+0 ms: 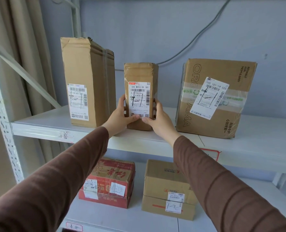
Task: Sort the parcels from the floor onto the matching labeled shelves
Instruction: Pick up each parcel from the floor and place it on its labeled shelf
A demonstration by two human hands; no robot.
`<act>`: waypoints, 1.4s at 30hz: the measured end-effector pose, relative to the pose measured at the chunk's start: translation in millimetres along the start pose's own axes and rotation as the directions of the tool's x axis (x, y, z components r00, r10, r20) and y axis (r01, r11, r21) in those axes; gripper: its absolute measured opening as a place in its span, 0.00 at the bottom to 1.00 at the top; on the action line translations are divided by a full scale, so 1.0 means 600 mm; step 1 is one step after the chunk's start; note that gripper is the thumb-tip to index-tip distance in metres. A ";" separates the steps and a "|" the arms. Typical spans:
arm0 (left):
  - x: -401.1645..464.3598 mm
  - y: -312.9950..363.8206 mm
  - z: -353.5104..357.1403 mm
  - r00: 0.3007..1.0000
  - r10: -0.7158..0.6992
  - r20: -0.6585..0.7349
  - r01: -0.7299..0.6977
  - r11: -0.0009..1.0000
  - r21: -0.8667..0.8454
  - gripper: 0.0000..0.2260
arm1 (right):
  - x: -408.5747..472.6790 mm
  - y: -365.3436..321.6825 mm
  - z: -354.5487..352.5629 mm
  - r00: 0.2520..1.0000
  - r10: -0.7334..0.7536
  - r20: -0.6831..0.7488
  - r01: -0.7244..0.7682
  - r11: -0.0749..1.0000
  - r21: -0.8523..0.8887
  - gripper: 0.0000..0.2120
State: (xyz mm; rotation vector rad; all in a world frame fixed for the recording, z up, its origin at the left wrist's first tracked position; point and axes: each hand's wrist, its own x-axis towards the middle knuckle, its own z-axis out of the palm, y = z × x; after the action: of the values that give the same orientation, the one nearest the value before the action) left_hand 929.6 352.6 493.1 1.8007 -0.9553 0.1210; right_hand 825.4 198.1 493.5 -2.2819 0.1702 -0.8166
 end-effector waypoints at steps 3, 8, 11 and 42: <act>0.013 0.001 0.003 1.000 -0.005 0.020 0.005 1.000 -0.001 0.42 | 0.012 0.007 0.000 1.000 0.009 -0.003 -0.009 1.000 -0.013 0.43; 0.022 0.000 0.005 1.000 -0.010 0.027 0.011 1.000 -0.018 0.42 | 0.025 0.011 0.002 1.000 0.026 0.003 -0.026 0.999 -0.023 0.43; 0.023 -0.002 0.006 1.000 -0.007 0.030 0.008 1.000 -0.019 0.42 | 0.025 0.012 0.002 1.000 0.031 0.004 -0.031 0.999 -0.029 0.43; -0.041 -0.142 -0.287 0.974 -0.126 -0.188 0.118 0.992 -0.054 0.31 | 0.072 -0.175 0.239 0.986 -0.040 0.160 0.036 0.999 0.029 0.47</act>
State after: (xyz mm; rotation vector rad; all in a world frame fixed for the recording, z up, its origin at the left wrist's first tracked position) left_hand 1027.1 519.7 494.7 1.7688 -0.7043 0.1912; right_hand 934.9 344.1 504.0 -2.3202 0.0428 -0.6467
